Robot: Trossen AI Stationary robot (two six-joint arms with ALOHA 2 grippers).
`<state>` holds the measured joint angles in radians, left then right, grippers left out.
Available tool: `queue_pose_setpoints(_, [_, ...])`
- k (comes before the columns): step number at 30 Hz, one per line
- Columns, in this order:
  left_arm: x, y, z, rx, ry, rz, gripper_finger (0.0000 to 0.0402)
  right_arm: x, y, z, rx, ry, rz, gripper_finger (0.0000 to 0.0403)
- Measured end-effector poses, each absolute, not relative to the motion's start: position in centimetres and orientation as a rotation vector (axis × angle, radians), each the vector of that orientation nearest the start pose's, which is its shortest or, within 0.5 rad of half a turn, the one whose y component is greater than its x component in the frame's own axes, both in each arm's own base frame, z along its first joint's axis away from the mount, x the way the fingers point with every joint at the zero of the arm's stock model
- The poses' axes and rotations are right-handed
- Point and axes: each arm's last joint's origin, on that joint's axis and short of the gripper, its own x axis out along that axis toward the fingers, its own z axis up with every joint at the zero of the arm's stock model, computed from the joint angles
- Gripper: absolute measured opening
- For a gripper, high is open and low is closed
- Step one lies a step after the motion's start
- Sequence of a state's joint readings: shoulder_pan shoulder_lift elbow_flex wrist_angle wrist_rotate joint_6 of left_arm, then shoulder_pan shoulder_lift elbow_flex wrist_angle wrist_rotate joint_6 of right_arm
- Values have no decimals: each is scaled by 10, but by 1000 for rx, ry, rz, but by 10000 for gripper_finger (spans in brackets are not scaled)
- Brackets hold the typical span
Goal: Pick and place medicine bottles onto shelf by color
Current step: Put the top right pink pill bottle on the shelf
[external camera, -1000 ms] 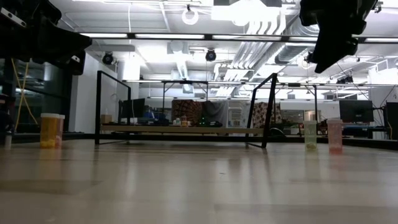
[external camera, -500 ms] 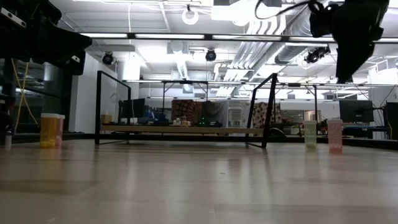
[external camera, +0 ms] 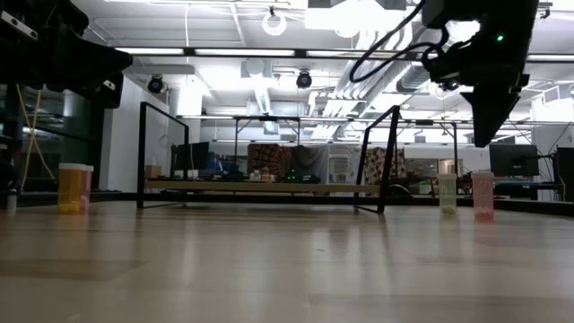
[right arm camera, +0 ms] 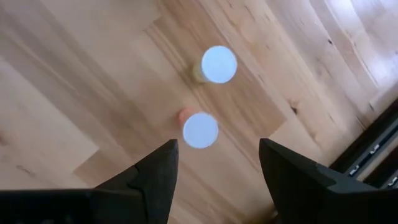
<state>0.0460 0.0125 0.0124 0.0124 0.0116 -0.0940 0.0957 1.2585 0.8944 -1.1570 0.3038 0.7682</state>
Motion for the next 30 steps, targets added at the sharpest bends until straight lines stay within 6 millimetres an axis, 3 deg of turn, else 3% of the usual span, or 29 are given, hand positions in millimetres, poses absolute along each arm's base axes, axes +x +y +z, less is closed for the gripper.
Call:
queue_pose_setpoints(18, [98,4,168,-94,-14,34,3,188,-6,186,423,1343,-645,215])
queue_pose_setpoints(30, [98,4,168,-94,-14,34,3,192,-7,184,418,1298,-634,215])
